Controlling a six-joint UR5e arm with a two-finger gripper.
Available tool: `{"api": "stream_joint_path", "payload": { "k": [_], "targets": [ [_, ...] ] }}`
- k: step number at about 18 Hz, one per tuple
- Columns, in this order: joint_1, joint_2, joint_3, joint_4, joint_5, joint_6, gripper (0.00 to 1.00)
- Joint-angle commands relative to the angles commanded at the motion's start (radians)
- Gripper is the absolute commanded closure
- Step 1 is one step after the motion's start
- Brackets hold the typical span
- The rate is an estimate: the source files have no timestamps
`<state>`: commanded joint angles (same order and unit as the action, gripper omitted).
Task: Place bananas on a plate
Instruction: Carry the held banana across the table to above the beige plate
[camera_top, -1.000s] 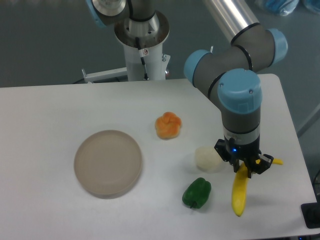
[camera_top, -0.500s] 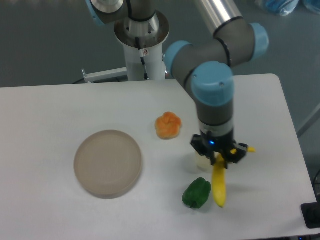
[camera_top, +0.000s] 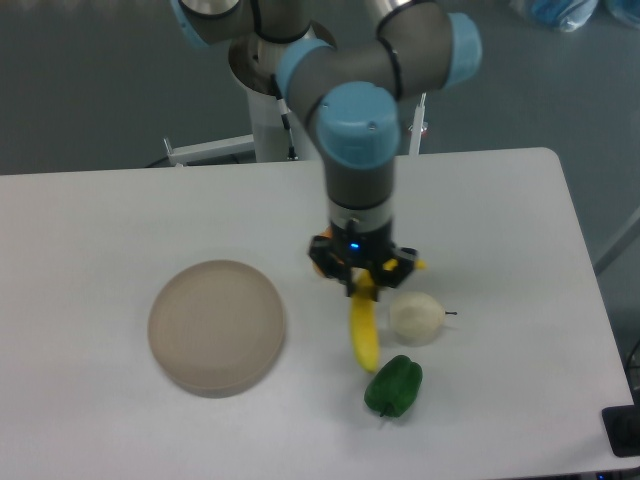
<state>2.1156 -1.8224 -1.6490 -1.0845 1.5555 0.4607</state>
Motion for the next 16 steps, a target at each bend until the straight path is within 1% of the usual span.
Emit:
{"api": "stream_joint_path", "payload": {
  "k": [2,4,6,8,11,12,16],
  "targets": [
    [-0.04,-0.006,-0.005,0.0,0.014,-0.072,0.68],
    [-0.068,-0.009,-0.023,0.003,0.047,-0.082,0.68],
    [-0.121,-0.035,-0.026,0.005,0.067,-0.121,0.68],
    [-0.134,-0.052,-0.026,0.006,0.067,-0.204,0.68],
    [-0.158,-0.077,-0.023,0.009,0.069,-0.275,0.68],
    [-0.17,-0.084,-0.025,0.011,0.071,-0.292,0.68],
    [-0.232,-0.132,-0.025,0.02,0.113,-0.29,0.68]
  ]
}}
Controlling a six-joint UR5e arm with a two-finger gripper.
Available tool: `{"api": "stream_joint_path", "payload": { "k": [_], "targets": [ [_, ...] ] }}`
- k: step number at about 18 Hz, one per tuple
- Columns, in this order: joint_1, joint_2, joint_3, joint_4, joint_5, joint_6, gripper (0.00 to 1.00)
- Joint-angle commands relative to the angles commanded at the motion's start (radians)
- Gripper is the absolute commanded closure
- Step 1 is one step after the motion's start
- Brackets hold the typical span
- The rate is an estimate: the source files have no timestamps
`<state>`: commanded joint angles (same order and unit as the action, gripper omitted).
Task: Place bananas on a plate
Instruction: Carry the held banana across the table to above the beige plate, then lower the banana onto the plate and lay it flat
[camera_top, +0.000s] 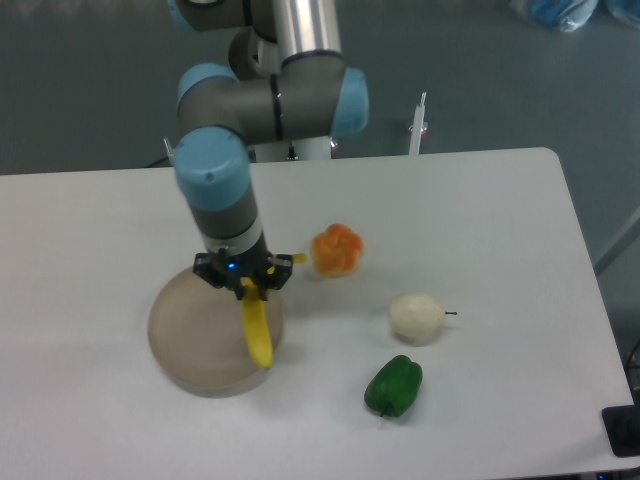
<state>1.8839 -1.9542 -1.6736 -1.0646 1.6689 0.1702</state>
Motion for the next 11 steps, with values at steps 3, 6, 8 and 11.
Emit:
{"api": "stream_joint_path", "payload": {
  "k": [3,6,8,11],
  "targets": [
    [-0.029,-0.014,-0.006,0.0,0.003,0.034,0.68],
    [-0.055,-0.029,-0.006,0.003,0.021,0.06,0.68],
    [-0.089,-0.04,-0.018,0.002,0.038,0.064,0.68],
    [-0.095,-0.051,-0.028,0.041,0.054,0.09,0.68]
  ]
}}
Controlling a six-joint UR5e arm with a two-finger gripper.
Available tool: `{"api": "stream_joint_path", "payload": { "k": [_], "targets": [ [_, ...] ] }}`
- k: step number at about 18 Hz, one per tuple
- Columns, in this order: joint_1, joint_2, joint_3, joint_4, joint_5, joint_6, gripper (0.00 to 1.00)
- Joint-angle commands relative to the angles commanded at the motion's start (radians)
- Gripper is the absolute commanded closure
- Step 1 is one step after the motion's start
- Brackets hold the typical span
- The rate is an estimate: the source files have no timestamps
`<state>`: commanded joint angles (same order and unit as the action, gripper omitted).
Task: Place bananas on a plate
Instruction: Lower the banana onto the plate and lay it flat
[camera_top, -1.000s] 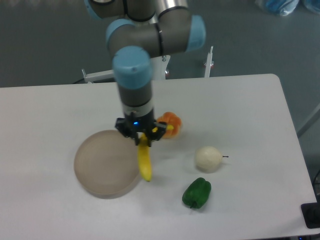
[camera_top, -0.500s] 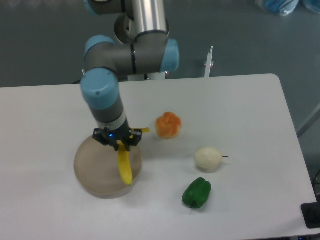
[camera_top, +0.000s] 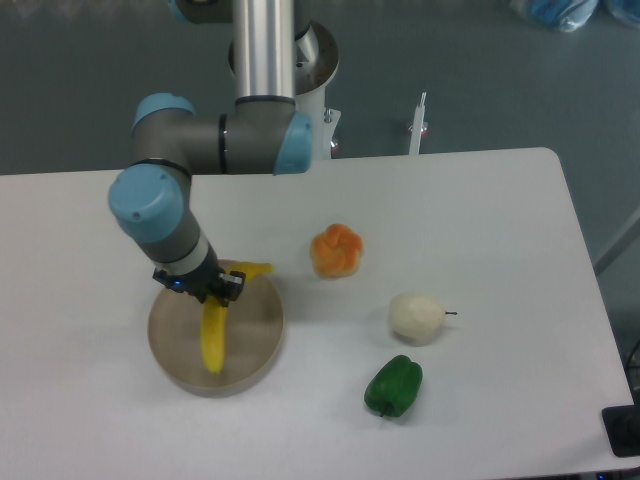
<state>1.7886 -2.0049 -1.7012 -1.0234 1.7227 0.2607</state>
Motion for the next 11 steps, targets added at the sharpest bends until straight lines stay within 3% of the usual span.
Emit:
{"api": "stream_joint_path", "payload": {
  "k": [11],
  "targets": [
    [-0.032,-0.041,0.0,0.025,0.051,0.026,0.68]
  ]
}}
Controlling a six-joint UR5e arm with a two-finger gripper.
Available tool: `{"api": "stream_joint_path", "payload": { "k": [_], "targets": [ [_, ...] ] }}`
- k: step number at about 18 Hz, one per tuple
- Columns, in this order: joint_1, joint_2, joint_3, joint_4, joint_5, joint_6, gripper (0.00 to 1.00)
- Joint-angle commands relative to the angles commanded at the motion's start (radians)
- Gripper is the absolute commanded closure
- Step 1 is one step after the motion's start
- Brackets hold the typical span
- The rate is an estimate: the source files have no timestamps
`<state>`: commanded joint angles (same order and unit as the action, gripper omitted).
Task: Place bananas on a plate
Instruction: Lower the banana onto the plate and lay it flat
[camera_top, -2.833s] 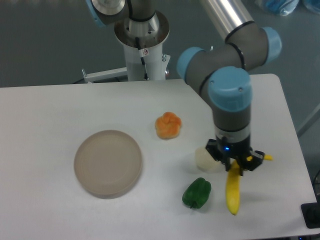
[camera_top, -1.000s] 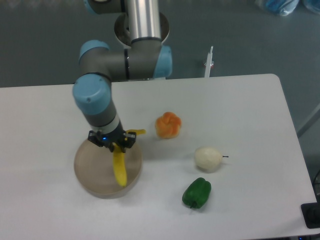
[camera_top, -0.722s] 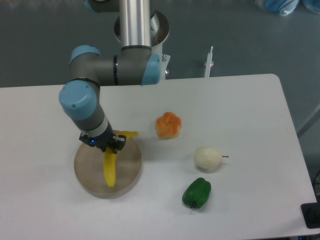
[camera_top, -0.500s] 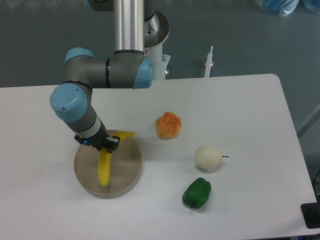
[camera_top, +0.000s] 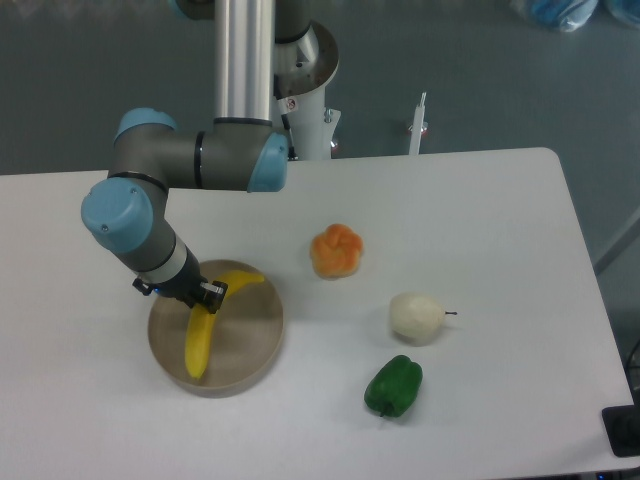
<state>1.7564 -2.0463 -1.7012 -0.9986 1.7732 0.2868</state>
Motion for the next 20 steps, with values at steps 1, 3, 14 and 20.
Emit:
{"api": "stream_joint_path", "payload": {
  "k": [1,3,14,20],
  "targets": [
    [-0.006,-0.003,-0.003,0.0,0.008,0.003,0.68],
    [-0.014,-0.003,-0.009,0.0,0.023,0.011,0.68],
    [-0.018,-0.014,-0.02,0.0,0.028,0.012,0.68],
    [-0.018,-0.005,-0.009,0.003,0.029,0.012,0.2]
  ]
}}
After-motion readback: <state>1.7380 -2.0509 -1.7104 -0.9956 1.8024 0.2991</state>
